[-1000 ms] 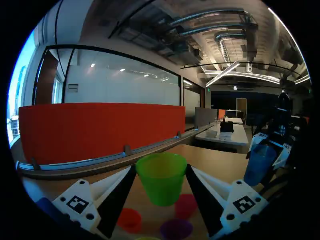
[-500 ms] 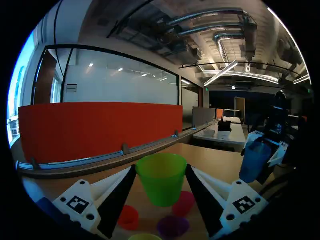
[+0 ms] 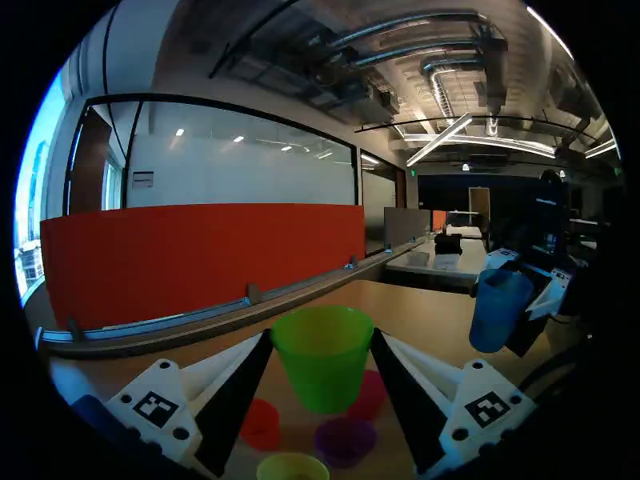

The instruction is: Pour water

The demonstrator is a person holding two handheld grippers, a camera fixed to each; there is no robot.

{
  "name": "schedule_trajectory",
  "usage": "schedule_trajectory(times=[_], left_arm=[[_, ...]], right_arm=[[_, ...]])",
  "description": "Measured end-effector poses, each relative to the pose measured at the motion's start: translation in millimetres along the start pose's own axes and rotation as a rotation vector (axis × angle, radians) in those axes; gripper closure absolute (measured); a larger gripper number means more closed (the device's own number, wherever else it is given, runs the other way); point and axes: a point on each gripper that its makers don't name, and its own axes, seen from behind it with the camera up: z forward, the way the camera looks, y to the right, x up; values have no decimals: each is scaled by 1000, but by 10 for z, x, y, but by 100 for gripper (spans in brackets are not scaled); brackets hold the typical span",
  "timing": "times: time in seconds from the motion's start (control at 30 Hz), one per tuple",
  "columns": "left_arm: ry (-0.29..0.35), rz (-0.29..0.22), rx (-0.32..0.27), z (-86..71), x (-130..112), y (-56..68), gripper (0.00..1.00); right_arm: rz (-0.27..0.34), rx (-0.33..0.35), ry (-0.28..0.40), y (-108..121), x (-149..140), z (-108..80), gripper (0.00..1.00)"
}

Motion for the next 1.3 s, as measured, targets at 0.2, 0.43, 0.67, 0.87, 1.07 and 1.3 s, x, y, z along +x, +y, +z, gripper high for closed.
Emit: schedule_trajectory(times=[0.2, 0.43, 0.67, 0.87, 1.07, 1.3], left_arm=[[-4, -2, 8, -74, -56, 1, 11], [-4, 0, 11, -160, -90, 53, 11], [-12, -6, 18, -241, -176, 87, 11], [-20, -4, 26, -319, -262, 100, 11], [-27, 1, 31, -398, -333, 121, 11], [-24, -14, 26, -479, -380, 197, 11]], right_arm=[[-7, 4, 0, 2, 14, 30, 11], [-10, 7, 0, 21, 34, 74, 11], [-4, 18, -3, 30, 42, 139, 11], [-7, 23, -7, 63, 62, 210, 11], [-10, 27, -8, 100, 93, 277, 11], [-26, 27, -8, 143, 127, 334, 11]])
